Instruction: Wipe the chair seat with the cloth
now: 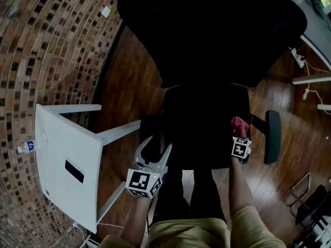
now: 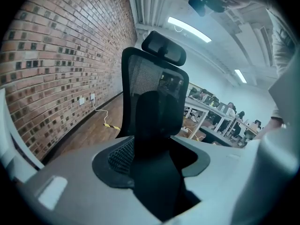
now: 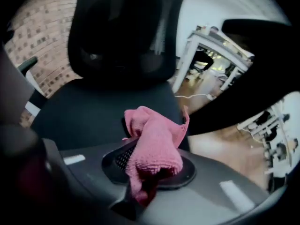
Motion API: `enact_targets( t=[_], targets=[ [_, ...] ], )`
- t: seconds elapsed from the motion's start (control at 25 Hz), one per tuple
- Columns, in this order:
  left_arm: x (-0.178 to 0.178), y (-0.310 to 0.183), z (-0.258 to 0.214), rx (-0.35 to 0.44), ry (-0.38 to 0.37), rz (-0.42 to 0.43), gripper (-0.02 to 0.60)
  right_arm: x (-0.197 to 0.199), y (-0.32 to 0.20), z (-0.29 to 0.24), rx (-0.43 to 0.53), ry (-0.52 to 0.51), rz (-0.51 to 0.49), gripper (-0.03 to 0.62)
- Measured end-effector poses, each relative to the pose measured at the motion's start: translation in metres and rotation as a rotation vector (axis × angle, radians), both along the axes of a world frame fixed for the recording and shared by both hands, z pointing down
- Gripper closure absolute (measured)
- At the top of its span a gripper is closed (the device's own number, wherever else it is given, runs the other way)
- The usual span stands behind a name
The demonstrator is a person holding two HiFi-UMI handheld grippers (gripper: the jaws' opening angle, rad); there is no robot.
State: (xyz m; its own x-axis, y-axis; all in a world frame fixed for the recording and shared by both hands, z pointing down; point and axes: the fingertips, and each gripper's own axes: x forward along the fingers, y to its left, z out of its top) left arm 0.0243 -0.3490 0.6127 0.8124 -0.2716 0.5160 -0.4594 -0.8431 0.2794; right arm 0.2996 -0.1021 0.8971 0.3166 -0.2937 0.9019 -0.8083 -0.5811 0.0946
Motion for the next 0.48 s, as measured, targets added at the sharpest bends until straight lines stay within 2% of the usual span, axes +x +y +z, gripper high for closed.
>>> enact_targets(
  t=[0.08,0.16,0.24,0.28,0.36,0.44,0.48],
  targets=[
    [0.006,0.005,0.003,-0.005,0.009,0.017,0.354,0.021,0.016,-0.005,-0.032,0.013,-0.010,0.528],
    [0.010,0.007,0.002,-0.009,0.013,0.024,0.354,0.012,0.009,-0.005,-0.026,-0.025,-0.017,0.528],
    [0.011,0.007,-0.001,-0.009,0.017,0.024,0.354,-0.024,-0.023,-0.007,0.117,-0.160,0.030,0.528],
    [0.009,0.006,-0.001,-0.007,0.020,0.024,0.354,-0.056,-0.053,-0.012,0.220,-0.241,0.006,0.528],
    [0.005,0.003,-0.003,-0.004,0.019,0.018,0.354,-0.145,-0.124,-0.029,0.379,-0.383,-0.186,0.528],
    [0.002,-0.002,-0.005,0.002,0.015,0.006,0.354,-0.240,-0.183,-0.044,0.464,-0.513,-0.379,0.528],
    [0.001,-0.005,-0.007,0.009,0.012,0.002,0.354,-0.278,-0.202,-0.045,0.465,-0.557,-0.432,0.528]
  ],
)
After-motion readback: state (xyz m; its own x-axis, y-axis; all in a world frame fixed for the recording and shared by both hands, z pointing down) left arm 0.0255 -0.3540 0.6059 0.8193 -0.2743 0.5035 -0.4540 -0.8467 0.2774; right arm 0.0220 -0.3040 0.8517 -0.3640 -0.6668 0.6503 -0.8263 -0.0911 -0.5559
